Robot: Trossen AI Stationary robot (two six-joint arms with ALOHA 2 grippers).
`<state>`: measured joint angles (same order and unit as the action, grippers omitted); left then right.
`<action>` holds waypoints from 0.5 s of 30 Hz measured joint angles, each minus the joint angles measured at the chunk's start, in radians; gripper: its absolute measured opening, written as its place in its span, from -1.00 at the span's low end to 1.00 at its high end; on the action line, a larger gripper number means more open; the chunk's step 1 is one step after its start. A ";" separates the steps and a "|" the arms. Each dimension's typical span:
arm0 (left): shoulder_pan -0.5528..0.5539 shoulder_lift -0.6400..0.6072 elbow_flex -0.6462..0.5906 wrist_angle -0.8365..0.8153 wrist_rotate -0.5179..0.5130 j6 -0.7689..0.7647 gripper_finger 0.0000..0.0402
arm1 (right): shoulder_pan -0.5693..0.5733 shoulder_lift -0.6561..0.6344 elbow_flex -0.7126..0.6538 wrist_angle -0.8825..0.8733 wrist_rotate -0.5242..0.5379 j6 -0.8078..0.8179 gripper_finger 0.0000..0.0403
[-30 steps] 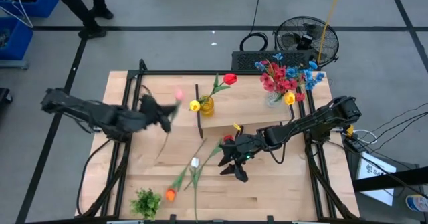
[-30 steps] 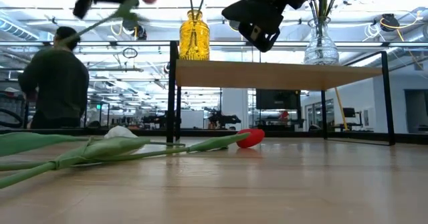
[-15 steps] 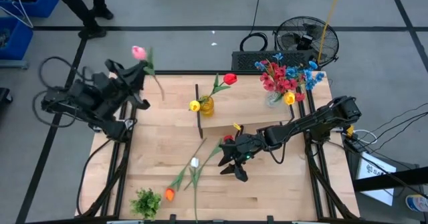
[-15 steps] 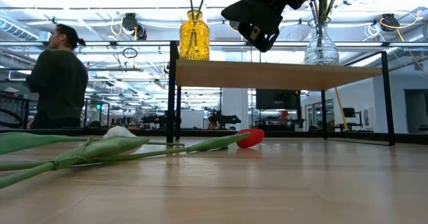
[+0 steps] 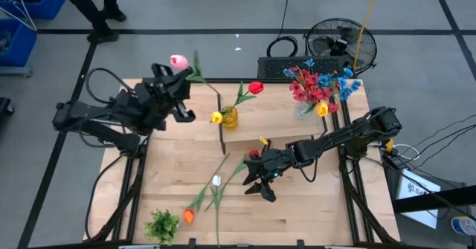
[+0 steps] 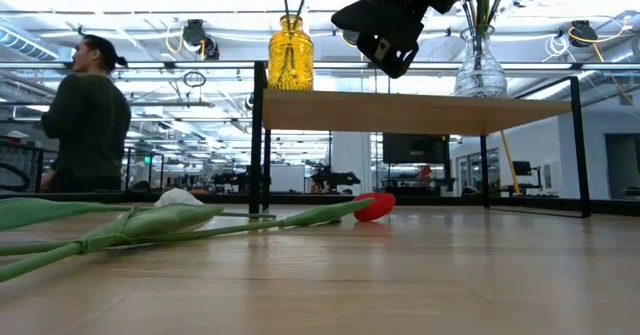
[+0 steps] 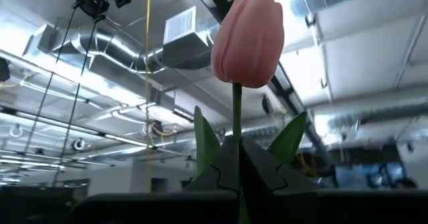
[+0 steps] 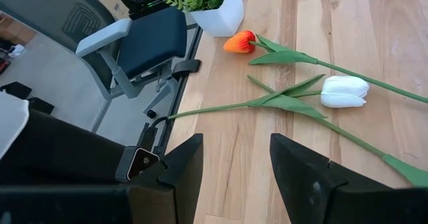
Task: Pick and place flowers into a vace then onto a shelf
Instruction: Put the pink flower into the yellow vase
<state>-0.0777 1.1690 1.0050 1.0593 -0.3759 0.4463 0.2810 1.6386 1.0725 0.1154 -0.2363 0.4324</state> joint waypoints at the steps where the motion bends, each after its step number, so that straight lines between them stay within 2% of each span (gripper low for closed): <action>1: 0.008 0.008 0.000 0.023 0.009 -0.029 -0.99 | 0.001 0.000 0.000 0.000 0.000 0.000 -0.18; 9: 0.014 0.032 0.000 0.035 -0.022 -0.136 -0.99 | 0.002 0.000 0.000 0.000 -0.004 -0.005 -0.18; 15: 0.010 0.041 0.000 -0.023 -0.061 -0.195 -0.99 | 0.002 0.000 0.000 0.000 -0.004 -0.007 -0.18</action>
<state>-0.0676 1.2103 1.0050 1.0360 -0.4372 0.2518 0.2829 1.6386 1.0725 0.1154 -0.2403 0.4252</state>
